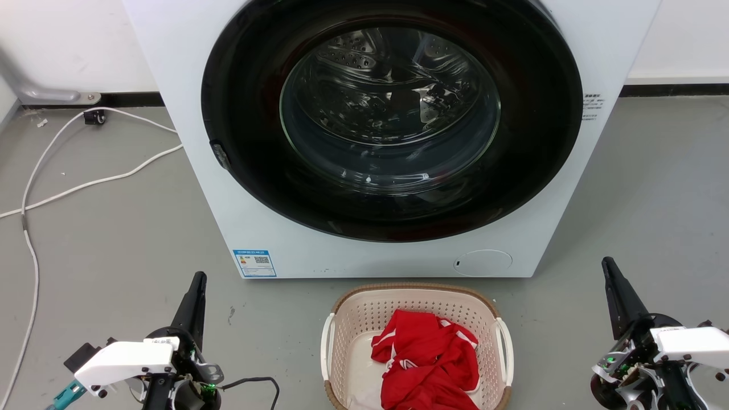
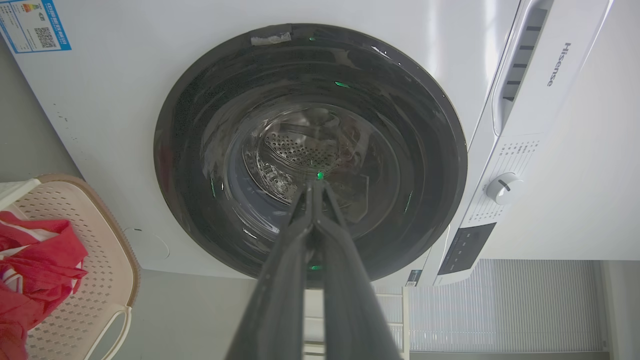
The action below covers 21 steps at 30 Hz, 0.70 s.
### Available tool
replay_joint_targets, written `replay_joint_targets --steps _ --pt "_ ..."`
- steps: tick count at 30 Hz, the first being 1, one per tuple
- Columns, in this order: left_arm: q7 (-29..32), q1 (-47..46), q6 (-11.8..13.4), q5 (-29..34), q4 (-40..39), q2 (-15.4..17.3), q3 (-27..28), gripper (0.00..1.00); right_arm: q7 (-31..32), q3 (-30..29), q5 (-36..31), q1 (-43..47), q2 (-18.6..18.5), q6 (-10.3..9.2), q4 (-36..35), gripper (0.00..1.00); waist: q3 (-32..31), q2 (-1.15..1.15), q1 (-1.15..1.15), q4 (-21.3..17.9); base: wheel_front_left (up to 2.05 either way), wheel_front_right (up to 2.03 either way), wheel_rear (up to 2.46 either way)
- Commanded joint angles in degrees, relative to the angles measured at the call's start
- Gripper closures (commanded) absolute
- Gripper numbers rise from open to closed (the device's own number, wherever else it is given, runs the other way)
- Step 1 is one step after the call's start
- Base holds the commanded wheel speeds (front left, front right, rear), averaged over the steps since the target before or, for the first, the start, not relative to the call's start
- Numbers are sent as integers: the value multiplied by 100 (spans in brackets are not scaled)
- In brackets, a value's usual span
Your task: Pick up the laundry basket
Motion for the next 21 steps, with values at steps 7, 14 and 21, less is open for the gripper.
replay_joint_targets --steps 7,14,21 --pt "36 -60 -16 36 8 -6 21 100 19 -9 -19 -69 24 2 9 100 0 0 0 0 0 0 0" --pt "31 -61 -16 41 8 -11 26 100 20 -10 -20 -70 24 2 9 100 0 0 0 0 0 0 0" --pt "37 -61 -17 37 9 -14 31 100 21 -11 -21 -70 26 2 9 100 0 0 0 0 0 0 0"
